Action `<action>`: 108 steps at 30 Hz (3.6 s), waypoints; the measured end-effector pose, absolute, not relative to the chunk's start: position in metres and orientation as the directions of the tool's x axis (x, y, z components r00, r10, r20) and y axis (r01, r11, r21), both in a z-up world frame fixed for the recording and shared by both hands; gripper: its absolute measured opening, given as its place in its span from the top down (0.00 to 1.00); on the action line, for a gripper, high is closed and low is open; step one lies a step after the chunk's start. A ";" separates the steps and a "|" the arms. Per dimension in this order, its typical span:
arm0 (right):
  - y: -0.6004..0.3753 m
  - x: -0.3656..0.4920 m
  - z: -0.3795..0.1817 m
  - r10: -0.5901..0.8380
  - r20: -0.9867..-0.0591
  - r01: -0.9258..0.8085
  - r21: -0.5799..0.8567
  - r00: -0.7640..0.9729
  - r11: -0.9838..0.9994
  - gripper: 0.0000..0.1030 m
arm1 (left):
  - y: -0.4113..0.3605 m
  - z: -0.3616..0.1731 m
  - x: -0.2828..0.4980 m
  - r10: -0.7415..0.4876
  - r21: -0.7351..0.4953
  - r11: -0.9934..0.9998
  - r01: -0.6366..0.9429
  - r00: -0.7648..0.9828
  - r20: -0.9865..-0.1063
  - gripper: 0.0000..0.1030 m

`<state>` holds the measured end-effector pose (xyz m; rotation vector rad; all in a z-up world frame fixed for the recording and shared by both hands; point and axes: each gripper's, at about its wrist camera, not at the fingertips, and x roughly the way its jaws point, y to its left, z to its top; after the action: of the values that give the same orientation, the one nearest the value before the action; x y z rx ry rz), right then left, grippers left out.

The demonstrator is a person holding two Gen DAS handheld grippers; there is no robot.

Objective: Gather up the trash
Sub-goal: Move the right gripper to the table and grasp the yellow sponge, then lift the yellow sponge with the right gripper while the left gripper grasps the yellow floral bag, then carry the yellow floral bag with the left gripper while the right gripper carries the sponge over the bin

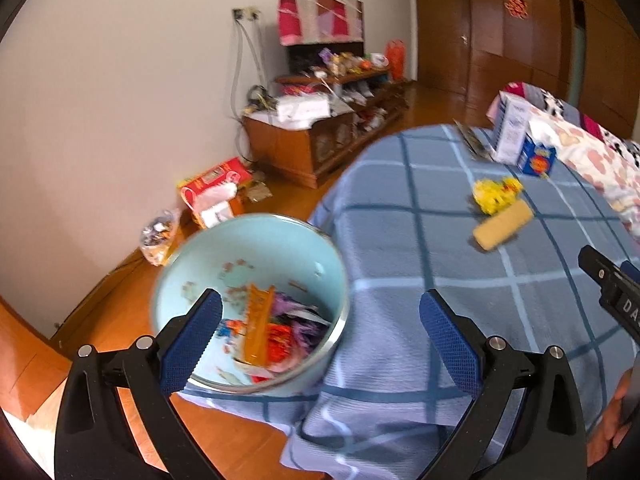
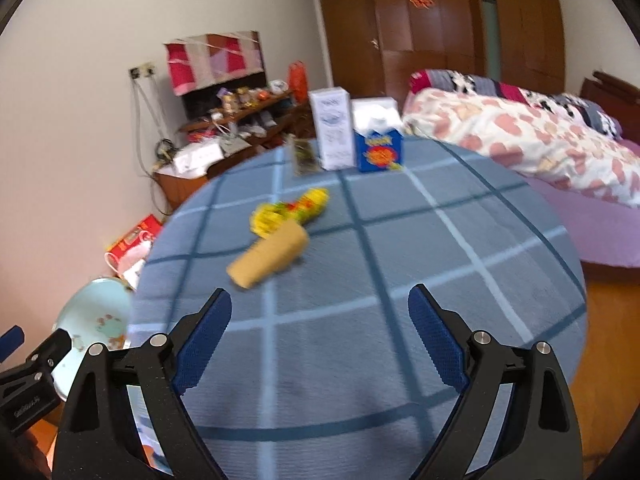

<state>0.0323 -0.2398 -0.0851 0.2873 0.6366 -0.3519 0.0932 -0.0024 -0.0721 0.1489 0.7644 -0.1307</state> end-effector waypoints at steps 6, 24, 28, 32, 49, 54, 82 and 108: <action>-0.263 0.037 -0.098 -0.234 -0.651 0.438 0.167 0.722 0.883 0.18 | -0.023 -0.094 0.097 -0.094 0.089 0.970 0.228 0.684 -0.724 0.06; -0.249 0.156 -0.120 -0.075 -0.756 0.405 0.262 0.651 0.876 0.45 | -0.021 -0.087 0.133 -0.057 0.121 0.974 0.194 0.719 -0.693 0.06; -0.252 0.153 -0.127 -0.004 -0.758 0.370 0.314 0.652 0.874 0.67 | -0.026 -0.087 0.140 -0.057 0.125 0.972 0.198 0.717 -0.695 0.06; -0.267 0.122 -0.111 0.014 -0.731 0.340 0.334 0.682 0.879 0.69 | -0.039 -0.085 0.148 -0.100 0.096 0.968 0.232 0.707 -0.700 0.06; -0.385 0.072 -0.106 -0.309 -0.677 0.513 0.117 0.667 0.850 0.69 | -0.228 -0.099 0.214 -0.356 0.065 0.831 0.552 0.618 -0.701 0.08; -0.388 0.073 -0.113 -0.269 -0.691 0.499 0.152 0.671 0.853 0.69 | -0.265 -0.127 0.231 -0.298 0.095 0.819 0.565 0.561 -0.773 0.16; -0.307 0.008 -0.082 -0.250 -0.631 0.453 0.181 0.734 0.873 0.69 | -0.145 -0.074 0.113 -0.340 -0.019 0.884 0.466 0.617 -0.710 0.61; -0.201 -0.015 -0.053 -0.171 -0.569 0.271 0.095 0.804 0.958 0.69 | -0.033 -0.044 0.051 -0.220 0.047 0.946 0.321 0.742 -0.633 0.61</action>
<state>-0.0147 -0.2008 -0.0531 0.1755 0.5914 -0.2384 0.0513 -0.0334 -0.0440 0.1572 0.6727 -0.2982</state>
